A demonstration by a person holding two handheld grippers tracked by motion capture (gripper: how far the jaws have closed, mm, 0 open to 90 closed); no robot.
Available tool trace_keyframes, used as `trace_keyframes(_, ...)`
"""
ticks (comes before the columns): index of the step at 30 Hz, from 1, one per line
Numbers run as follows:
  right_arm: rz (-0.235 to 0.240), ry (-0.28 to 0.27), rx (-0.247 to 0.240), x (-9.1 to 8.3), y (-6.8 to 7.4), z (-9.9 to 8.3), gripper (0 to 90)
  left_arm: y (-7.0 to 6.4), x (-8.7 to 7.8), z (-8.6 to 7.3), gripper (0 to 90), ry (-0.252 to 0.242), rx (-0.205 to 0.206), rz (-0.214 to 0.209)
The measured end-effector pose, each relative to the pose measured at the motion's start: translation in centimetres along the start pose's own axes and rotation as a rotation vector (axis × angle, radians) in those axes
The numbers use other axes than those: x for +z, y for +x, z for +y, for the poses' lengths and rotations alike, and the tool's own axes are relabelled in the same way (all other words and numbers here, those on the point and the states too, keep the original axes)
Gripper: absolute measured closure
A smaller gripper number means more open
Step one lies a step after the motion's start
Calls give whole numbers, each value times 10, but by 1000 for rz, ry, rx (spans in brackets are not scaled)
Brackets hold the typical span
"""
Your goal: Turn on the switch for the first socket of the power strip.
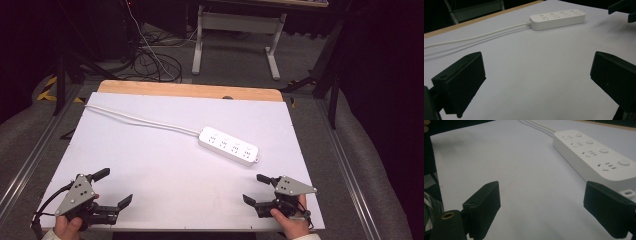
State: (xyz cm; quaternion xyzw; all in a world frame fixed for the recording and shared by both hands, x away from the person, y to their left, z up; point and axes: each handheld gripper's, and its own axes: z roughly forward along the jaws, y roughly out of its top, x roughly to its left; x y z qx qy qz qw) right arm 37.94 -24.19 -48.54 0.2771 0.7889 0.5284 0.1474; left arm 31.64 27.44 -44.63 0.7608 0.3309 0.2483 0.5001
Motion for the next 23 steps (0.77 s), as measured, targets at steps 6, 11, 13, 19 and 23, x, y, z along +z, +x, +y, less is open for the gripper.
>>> trace_keyframes(6, -14, 27, 6, 0, 0, -3, 142, 1, 2, -1, 3, 5, -11, -12)
trace_keyframes(11, -139, 59, -134, -2, 0, 6, 150, 2, 3, -2, 4, 1, -11, 2)
trace_keyframes(13, -123, 34, -108, -6, -3, 7, 156, 4, 3, -3, 7, -2, 1, 8)
trace_keyframes(19, -82, -28, -44, -13, -7, 6, 156, 7, 3, -6, 7, -25, -10, -5)
trace_keyframes(23, -75, -13, -61, -10, -5, 5, 154, 6, 3, -5, 7, -25, 5, 8)
